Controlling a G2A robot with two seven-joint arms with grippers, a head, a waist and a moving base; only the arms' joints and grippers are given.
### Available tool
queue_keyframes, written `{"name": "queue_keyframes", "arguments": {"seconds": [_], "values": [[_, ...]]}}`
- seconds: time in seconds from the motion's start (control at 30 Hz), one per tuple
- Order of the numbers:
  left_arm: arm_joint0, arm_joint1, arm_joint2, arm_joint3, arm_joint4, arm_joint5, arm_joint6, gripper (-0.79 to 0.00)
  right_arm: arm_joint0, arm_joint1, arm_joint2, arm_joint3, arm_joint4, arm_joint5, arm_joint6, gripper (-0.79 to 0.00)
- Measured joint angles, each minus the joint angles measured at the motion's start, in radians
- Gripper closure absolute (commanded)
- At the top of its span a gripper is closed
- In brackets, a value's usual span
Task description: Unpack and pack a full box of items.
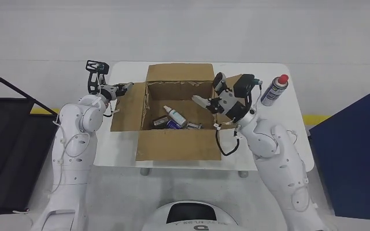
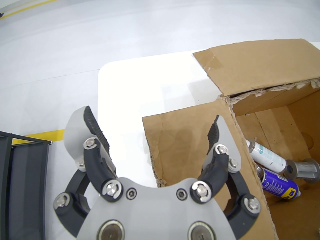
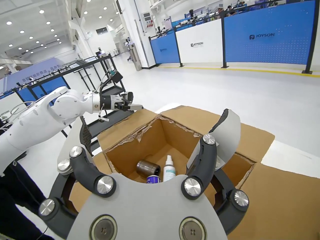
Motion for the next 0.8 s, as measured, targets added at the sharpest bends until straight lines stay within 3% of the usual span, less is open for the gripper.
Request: {"name": "queue_keyframes", "arguments": {"seconds": [0.57,0.67,0.73,0.8], "values": [[0.000,0.000,0.000,0.000,0.000,0.000,0.000,-0.785,0.002,-0.001,0.002,-0.002,-0.004,0.005,-0.004,-0.785],[0.000,0.000,0.000,0.000,0.000,0.000,0.000,-0.785,0.028,-0.012,-0.048,0.003,-0.102,0.110,-0.041,-0.785],[0.000,0.000,0.000,0.000,0.000,0.000,0.000,-0.785,0.099,-0.022,-0.104,0.043,-0.121,0.192,0.030,-0.785],[0.000,0.000,0.000,0.000,0.000,0.000,0.000,-0.785,0.189,-0.033,-0.149,0.095,-0.040,0.274,0.186,-0.785]]}}
